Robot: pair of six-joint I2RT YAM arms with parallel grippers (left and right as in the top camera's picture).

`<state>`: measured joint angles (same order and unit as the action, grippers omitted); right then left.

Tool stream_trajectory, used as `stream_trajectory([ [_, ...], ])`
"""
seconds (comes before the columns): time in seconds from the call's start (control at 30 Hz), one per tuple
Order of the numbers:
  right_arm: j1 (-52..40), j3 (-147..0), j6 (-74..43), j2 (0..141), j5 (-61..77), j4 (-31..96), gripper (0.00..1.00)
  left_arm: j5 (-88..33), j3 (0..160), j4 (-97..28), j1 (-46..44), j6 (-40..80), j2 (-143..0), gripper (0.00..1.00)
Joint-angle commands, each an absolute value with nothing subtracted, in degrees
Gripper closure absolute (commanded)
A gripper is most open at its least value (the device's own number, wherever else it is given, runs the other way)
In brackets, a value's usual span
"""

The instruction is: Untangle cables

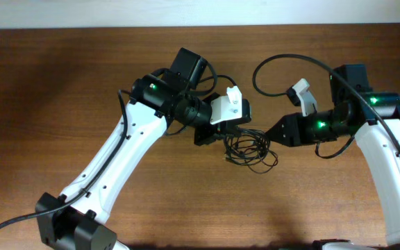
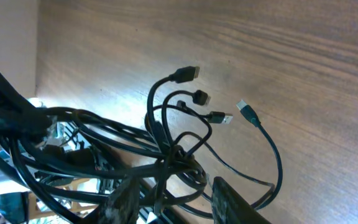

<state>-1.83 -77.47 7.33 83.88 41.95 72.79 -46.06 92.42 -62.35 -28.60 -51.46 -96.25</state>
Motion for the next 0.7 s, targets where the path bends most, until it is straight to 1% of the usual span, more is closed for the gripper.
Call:
stream_trajectory([
  [0.0,-2.3,-76.9,7.0,84.4,41.3,73.0,0.63,-49.5,92.8,-62.2,-28.7,-52.6,-96.3,1.0],
  [0.03,-2.3,-76.5,7.0,84.4,41.3,72.7,0.63,-50.3,92.8,-62.2,-28.7,-52.6,-96.3,1.0],
  [0.1,-2.3,-75.7,7.0,84.4,41.3,72.4,0.68,-51.9,92.8,-62.2,-28.7,-52.6,-96.3,1.0],
  [0.13,-2.3,-75.5,7.0,84.4,41.3,72.4,0.74,-52.2,92.8,-62.2,-28.7,-52.6,-96.3,1.0],
  [0.17,-2.3,-75.5,7.0,84.4,41.3,72.2,0.76,-52.3,92.8,-62.2,-28.7,-52.6,-96.3,1.0],
  [0.33,-2.3,-75.5,7.0,84.4,41.3,72.1,0.77,-55.0,92.8,-62.2,-28.7,-52.6,-96.3,1.0],
  [0.43,-2.3,-75.5,7.0,84.4,40.8,71.8,0.84,-56.4,92.8,-62.2,-28.7,-52.6,-96.3,1.0],
  [0.53,-2.3,-75.5,6.9,84.4,34.6,71.6,0.93,-56.4,92.8,-62.2,-28.7,-52.4,-96.3,1.0],
  [0.6,-2.3,-75.5,6.3,84.4,29.3,71.3,0.96,-56.4,92.8,-62.4,-28.7,-52.3,-96.3,1.0],
  [0.67,-2.3,-75.5,3.6,84.4,24.2,70.3,0.96,-56.4,92.8,-62.5,-28.7,-52.3,-96.3,1.0],
])
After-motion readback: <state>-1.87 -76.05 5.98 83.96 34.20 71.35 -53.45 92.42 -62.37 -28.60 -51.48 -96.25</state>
